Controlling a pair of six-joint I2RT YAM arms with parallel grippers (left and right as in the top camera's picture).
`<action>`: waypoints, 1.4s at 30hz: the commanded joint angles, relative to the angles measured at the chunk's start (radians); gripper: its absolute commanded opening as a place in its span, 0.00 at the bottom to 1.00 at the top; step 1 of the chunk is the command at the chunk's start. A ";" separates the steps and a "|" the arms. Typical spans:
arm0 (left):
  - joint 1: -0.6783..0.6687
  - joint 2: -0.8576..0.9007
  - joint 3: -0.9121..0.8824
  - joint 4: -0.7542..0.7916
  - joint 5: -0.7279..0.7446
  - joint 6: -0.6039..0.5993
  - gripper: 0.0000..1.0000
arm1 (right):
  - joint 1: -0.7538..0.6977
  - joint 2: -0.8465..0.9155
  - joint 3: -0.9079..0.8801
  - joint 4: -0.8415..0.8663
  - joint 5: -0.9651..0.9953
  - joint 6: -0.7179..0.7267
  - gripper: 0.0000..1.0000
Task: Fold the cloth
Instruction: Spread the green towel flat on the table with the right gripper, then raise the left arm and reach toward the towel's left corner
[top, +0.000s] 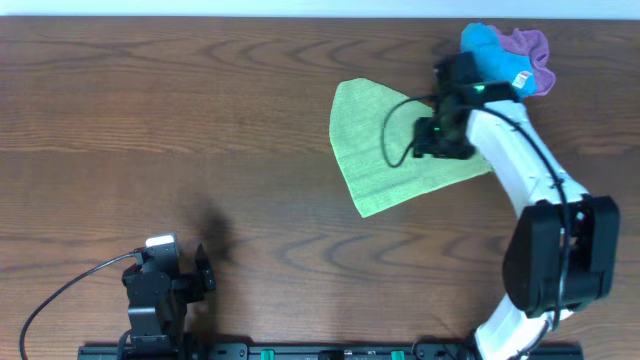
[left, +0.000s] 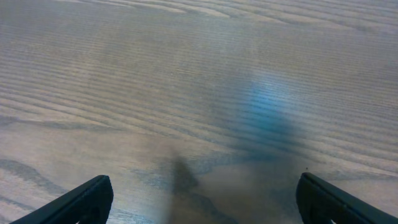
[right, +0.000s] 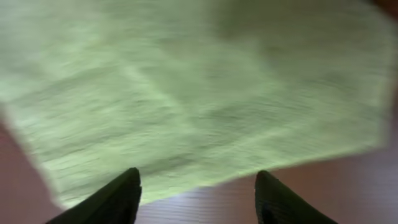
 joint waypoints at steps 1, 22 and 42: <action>0.002 -0.006 -0.011 -0.026 -0.006 -0.003 0.95 | 0.069 -0.019 0.020 0.026 -0.074 -0.033 0.51; 0.002 -0.006 -0.011 0.051 0.039 -0.074 0.95 | 0.160 0.024 0.021 0.098 -0.130 -0.012 0.50; 0.002 0.962 0.860 0.183 0.456 -0.193 0.95 | 0.152 0.024 0.021 0.081 -0.122 -0.013 0.51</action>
